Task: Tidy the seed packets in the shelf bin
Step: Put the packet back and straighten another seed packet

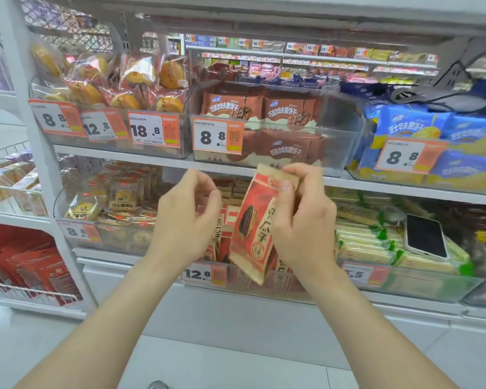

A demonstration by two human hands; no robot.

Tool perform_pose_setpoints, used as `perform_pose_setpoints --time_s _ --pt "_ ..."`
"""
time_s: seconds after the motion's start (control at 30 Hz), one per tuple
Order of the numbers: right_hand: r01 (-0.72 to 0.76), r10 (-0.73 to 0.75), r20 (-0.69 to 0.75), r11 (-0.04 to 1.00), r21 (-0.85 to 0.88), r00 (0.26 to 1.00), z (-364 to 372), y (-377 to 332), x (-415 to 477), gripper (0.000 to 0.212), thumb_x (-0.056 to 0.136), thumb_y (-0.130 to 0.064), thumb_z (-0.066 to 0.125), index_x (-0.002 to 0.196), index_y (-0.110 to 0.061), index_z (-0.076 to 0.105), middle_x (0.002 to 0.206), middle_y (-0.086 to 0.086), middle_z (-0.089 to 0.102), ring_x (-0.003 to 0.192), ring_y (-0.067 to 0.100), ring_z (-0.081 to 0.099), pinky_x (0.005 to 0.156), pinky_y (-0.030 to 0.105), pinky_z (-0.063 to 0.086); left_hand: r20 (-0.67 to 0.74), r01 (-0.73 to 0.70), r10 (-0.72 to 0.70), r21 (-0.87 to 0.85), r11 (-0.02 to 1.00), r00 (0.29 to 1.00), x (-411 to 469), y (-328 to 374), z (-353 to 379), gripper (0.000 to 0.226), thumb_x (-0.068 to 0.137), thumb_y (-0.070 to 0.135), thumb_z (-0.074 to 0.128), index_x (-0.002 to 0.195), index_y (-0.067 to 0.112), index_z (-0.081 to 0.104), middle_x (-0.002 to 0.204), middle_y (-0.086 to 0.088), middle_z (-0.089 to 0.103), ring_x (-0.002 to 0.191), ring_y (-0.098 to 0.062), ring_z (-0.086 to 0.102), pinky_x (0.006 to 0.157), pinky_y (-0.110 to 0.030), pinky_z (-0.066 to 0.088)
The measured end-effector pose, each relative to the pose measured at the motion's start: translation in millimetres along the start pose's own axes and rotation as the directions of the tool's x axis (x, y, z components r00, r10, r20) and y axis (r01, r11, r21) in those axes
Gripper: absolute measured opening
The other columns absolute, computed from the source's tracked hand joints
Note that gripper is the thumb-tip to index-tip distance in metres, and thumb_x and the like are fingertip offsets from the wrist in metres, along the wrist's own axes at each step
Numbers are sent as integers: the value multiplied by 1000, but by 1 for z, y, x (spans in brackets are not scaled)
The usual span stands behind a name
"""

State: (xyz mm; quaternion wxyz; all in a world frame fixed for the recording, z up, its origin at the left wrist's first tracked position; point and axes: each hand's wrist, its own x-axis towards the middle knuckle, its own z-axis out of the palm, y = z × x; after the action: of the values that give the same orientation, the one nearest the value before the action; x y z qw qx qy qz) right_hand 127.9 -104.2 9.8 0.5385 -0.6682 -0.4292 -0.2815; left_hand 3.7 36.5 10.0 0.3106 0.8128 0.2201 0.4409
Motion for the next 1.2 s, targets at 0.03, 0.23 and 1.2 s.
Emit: perform_pose_setpoints --time_s 0.03,0.23,1.2 --pt "-27 27 37 1000 -8 999 -7 -1 -4 11 108 -11 53 118 -15 55 73 -17 57 61 8 60 51 25 41 44 -22 23 -39 999 999 -6 11 5 10 104 21 65 94 24 63 84 12 68 81 -5 64 68 -12 44" --pt "-463 444 159 879 116 882 -26 -1 -13 6 112 -20 46 113 -19 52 92 -13 63 85 -8 60 70 26 41 343 145 -75 -183 972 936 -38 52 44 27 106 53 53 100 26 55 86 0 73 81 -20 70 80 -45 57" --pt "-530 495 195 754 388 847 -33 1 -23 23 112 -24 56 97 -12 69 77 -2 72 68 7 63 64 28 51 394 373 -163 -547 750 905 -43 71 68 29 118 25 39 106 6 57 86 -5 64 81 -14 59 72 -28 49"
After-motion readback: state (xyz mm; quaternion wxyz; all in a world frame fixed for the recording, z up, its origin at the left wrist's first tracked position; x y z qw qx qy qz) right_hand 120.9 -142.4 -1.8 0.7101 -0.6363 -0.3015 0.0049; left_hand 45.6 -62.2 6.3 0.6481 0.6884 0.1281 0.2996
